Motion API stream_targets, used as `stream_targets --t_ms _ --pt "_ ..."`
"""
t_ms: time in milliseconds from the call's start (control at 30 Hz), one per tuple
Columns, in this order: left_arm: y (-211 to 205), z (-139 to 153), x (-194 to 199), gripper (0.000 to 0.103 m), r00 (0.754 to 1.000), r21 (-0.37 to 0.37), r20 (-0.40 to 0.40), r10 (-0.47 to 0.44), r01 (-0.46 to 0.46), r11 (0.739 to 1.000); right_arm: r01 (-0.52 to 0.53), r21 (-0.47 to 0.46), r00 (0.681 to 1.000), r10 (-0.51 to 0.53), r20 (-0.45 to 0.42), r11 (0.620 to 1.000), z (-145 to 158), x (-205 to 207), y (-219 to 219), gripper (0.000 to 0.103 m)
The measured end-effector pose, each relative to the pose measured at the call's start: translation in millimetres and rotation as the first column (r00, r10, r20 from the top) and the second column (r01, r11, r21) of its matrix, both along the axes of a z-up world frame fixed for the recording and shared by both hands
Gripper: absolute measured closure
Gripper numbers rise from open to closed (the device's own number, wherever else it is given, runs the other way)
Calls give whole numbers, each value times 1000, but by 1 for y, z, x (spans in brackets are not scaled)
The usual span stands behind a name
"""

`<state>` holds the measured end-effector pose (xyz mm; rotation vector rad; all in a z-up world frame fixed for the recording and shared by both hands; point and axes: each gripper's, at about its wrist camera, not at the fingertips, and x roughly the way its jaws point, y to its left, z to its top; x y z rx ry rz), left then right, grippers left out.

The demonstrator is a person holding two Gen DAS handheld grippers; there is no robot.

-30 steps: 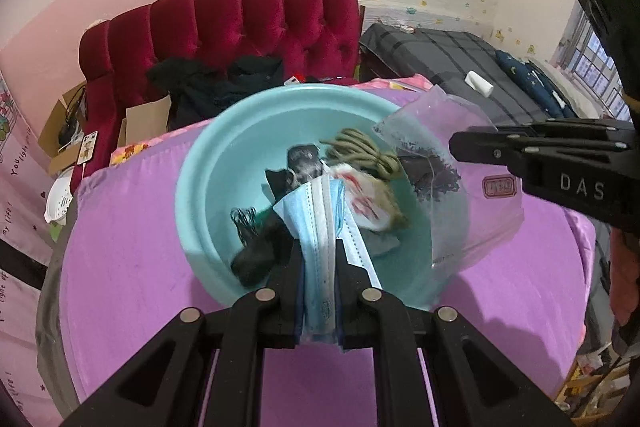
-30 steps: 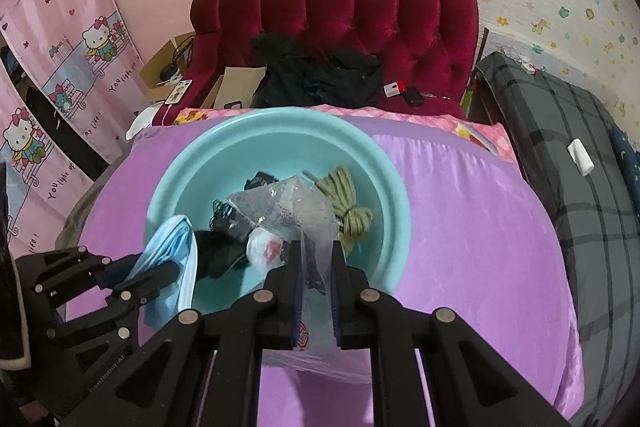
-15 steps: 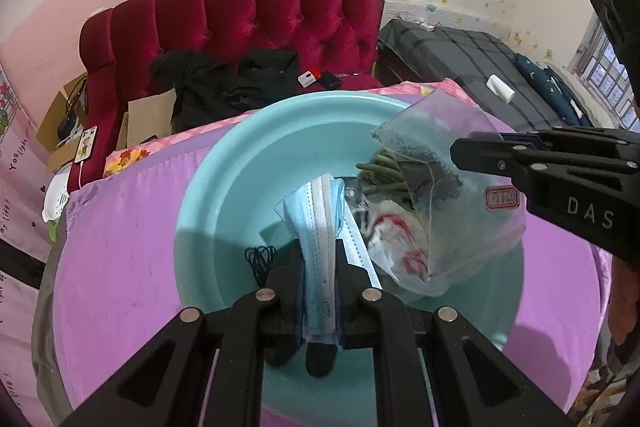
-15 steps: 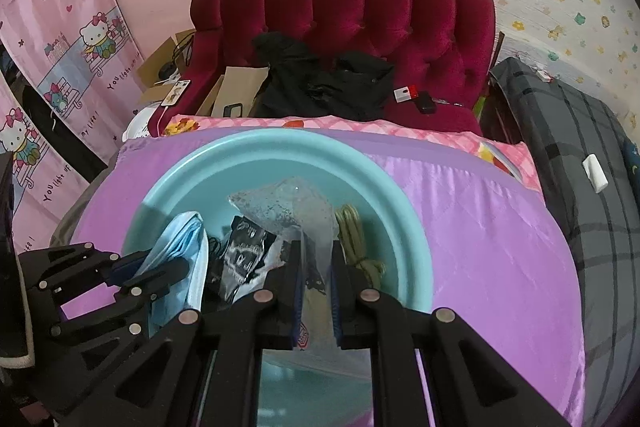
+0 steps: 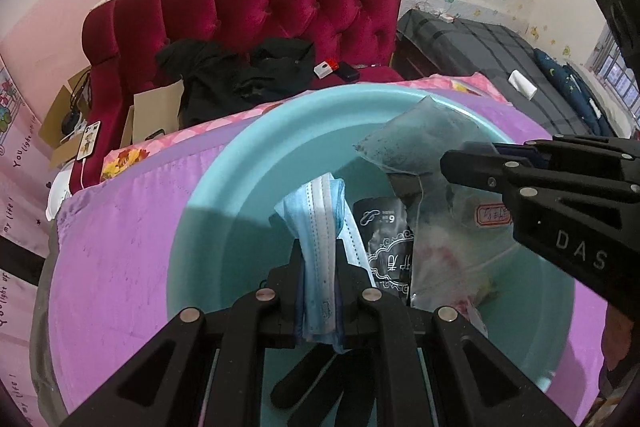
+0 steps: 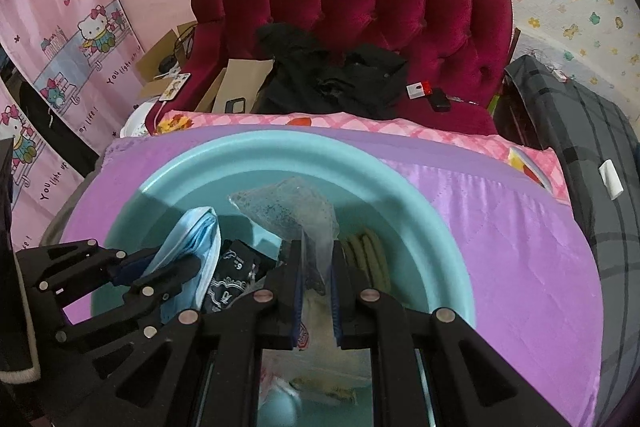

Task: Organize soft objects
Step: 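Carry the masks and zip bag over the light-blue basin with both tools, then open both tools to drop the masks and zip bag into the basin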

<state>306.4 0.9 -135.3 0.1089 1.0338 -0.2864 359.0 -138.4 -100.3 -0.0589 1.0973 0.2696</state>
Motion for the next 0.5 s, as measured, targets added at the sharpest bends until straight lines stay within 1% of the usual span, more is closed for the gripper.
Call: stream_targets --t_ms 167,267,400,433,467,500 --pt "0 -15 10 91 1000 23 -21 8 -8 1000 1 2 1000 -1 -19 1000 -13 6 1 91" --pt "1 -19 12 90 1000 29 -23 12 -12 1000 5 23 1000 -5 -23 1000 -14 6 -1 90" --pt "0 -21 11 89 1000 46 -12 7 -7 999 4 20 1000 -4 -15 1000 -13 6 0 87" --pt "0 -21 11 82 1000 49 -12 5 -5 999 5 17 1000 -5 -14 1000 -13 6 0 83" --pt "1 -21 11 78 1000 51 -10 3 -3 999 7 16 1000 -7 -14 1000 -12 5 1 74" --pt "0 -20 11 65 1000 55 -7 0 0 998 12 18 1000 -12 -13 1000 -10 5 1 69"
